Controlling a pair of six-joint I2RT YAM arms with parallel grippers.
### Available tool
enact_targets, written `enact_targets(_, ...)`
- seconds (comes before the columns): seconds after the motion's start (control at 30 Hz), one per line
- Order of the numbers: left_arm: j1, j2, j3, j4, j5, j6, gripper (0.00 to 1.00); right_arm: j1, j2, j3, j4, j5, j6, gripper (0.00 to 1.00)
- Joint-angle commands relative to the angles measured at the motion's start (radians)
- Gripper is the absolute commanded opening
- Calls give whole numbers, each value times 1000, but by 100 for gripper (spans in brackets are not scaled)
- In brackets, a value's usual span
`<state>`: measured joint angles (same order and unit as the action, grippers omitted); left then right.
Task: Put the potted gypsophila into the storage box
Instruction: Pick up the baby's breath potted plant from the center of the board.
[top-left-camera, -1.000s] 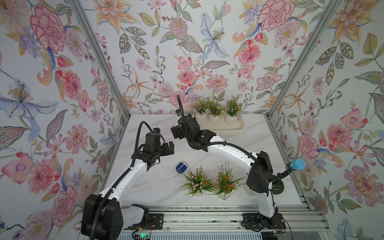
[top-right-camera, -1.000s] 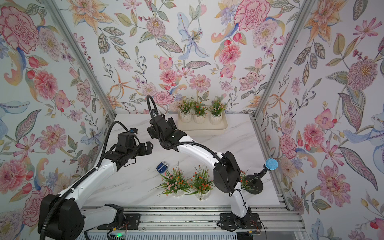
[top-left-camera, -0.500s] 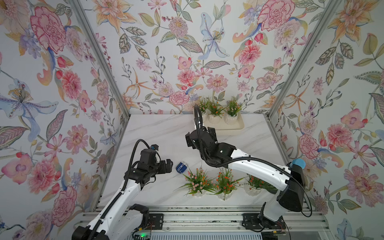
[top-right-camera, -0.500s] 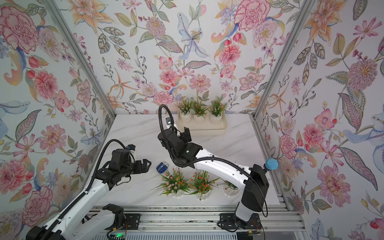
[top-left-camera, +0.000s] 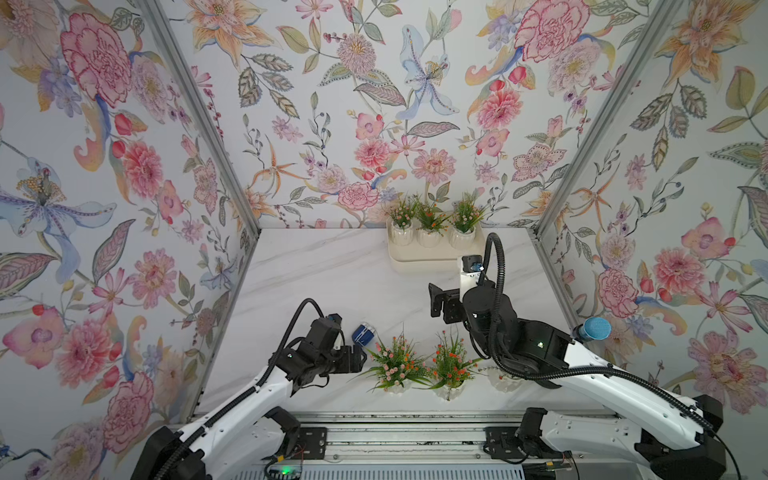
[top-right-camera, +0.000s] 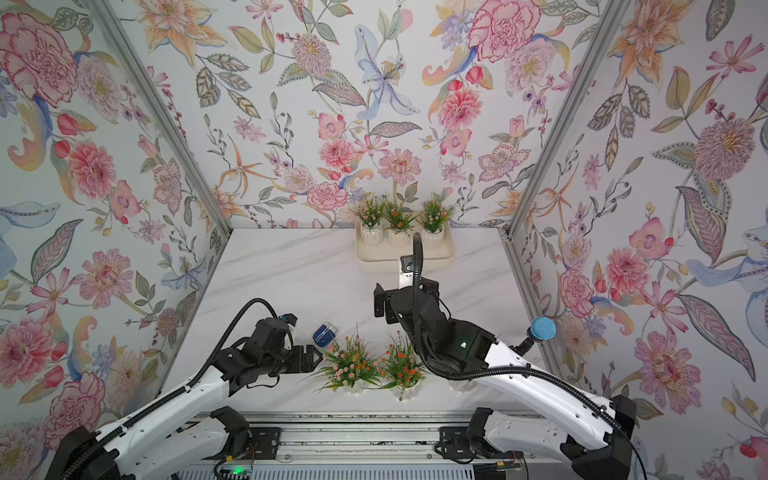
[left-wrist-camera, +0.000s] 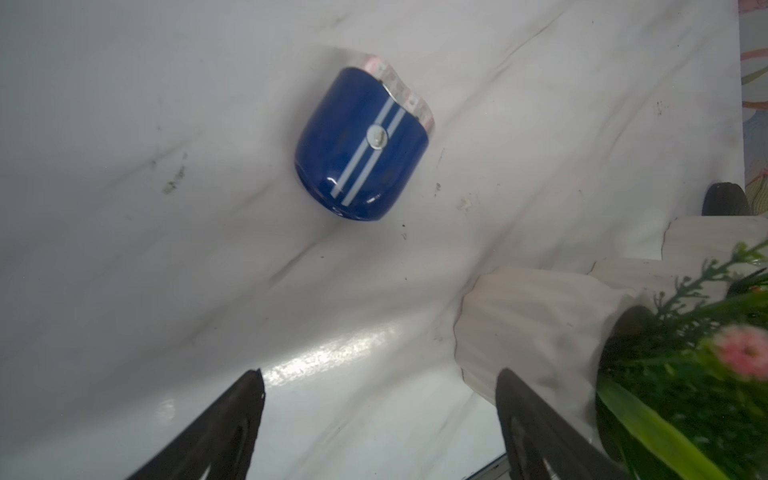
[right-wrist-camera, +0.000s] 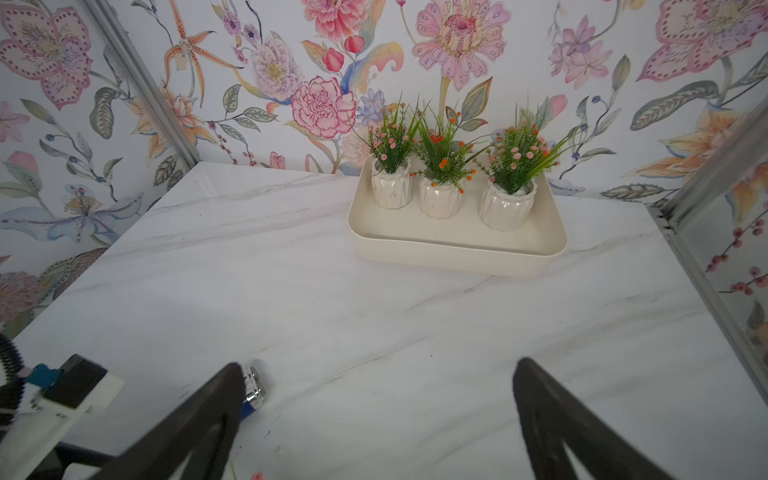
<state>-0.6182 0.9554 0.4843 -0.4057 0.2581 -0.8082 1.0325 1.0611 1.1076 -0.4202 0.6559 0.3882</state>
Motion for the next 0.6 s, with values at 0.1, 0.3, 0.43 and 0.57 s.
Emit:
enact_targets(0.1, -114, 20, 11, 63, -88, -153, 90, 7, 7, -36, -141, -171, 78, 100)
enact_targets(0.3, -214, 88, 52, 61, -118, -169, 89, 11, 4, -84, -145, -195, 96, 100)
enact_targets(0.43, -285, 137, 105, 59, -149, -178, 89, 3, -17, -95, -145, -193, 81, 100)
enact_targets(0.57, -315, 141, 119, 15, -178, -203, 89, -14, -39, -112, -146, -192, 82, 100)
